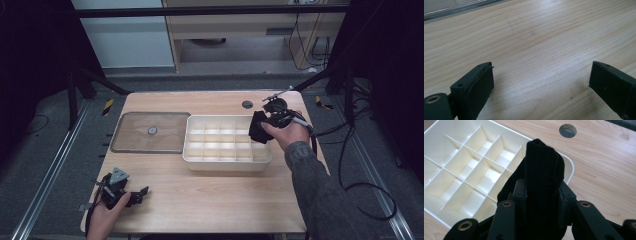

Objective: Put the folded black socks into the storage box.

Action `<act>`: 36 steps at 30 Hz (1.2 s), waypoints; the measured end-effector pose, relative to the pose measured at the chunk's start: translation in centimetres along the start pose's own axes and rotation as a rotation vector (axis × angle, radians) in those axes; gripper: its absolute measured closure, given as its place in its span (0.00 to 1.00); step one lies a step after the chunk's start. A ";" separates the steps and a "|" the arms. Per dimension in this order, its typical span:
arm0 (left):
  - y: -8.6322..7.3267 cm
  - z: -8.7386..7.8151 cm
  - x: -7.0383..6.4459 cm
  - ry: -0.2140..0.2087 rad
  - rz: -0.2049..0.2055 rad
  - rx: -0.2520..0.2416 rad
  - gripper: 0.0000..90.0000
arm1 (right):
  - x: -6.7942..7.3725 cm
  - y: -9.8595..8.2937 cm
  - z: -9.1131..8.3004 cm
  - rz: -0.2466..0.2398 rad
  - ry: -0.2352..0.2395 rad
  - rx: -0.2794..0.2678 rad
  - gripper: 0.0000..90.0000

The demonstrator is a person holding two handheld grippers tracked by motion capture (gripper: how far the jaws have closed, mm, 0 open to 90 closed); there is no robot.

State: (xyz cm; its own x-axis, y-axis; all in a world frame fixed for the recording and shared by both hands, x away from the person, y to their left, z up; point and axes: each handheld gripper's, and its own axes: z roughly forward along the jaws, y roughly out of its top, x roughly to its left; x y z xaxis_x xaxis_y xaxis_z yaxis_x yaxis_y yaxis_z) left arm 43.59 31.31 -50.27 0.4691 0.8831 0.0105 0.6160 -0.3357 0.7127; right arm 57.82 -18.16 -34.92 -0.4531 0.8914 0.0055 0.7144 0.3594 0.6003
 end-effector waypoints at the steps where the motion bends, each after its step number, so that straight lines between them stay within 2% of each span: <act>1: 0.1 0.0 0.1 0.000 0.007 0.006 0.06 | 0.1 0.0 0.1 0.002 -0.003 0.005 0.74; 7: -0.1 0.0 0.9 -0.014 -0.012 0.011 0.05 | 0.5 0.0 0.7 -0.004 -0.005 0.022 0.74; 14: -0.4 -0.1 1.3 0.002 -0.026 0.008 0.05 | 1.0 -0.3 0.5 -0.014 -0.014 0.028 0.74; 19: -0.8 -0.1 1.3 0.016 -0.008 0.000 0.04 | 1.3 -1.1 0.2 -0.023 -0.047 0.045 0.74; 29: -1.0 -0.2 1.3 0.017 0.003 -0.005 0.03 | 1.8 -2.5 0.7 -0.003 -0.050 0.091 0.74; 36: -1.0 -0.2 1.3 0.014 0.002 -0.005 0.02 | 2.2 -2.9 0.8 -0.015 -0.066 0.116 0.74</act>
State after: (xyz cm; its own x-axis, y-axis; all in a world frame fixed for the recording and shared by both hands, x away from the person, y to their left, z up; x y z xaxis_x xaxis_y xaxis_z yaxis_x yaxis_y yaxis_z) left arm 43.42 32.84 -50.83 0.4609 0.8872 0.0219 0.6119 -0.3356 0.7162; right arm 55.17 -17.01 -37.23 -0.4307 0.9006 -0.0575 0.7666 0.3988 0.5032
